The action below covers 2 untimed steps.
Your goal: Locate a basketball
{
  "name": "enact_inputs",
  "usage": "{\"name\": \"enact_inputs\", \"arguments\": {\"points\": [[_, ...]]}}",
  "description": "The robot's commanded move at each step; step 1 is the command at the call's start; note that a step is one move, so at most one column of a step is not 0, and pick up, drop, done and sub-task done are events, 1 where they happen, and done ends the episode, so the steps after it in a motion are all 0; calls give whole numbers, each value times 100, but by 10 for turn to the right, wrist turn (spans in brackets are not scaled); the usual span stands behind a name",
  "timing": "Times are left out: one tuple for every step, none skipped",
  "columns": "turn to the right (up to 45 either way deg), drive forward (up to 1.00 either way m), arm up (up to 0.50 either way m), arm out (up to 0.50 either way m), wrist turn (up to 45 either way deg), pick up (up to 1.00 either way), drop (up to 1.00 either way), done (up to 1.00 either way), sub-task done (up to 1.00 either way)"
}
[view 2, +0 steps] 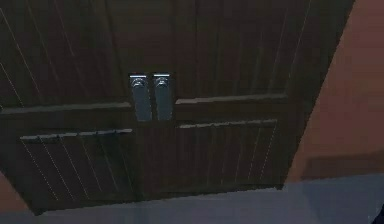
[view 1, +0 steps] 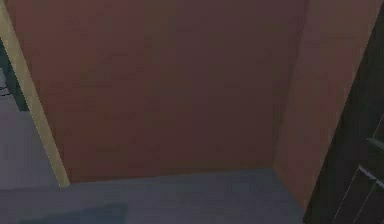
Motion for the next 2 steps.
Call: {"name": "enact_inputs", "arguments": {"points": [[0, 10, 0, 0, 0, 0, 0, 0, 0], [-120, 0, 0, 0, 0, 0, 0, 0, 0]]}}
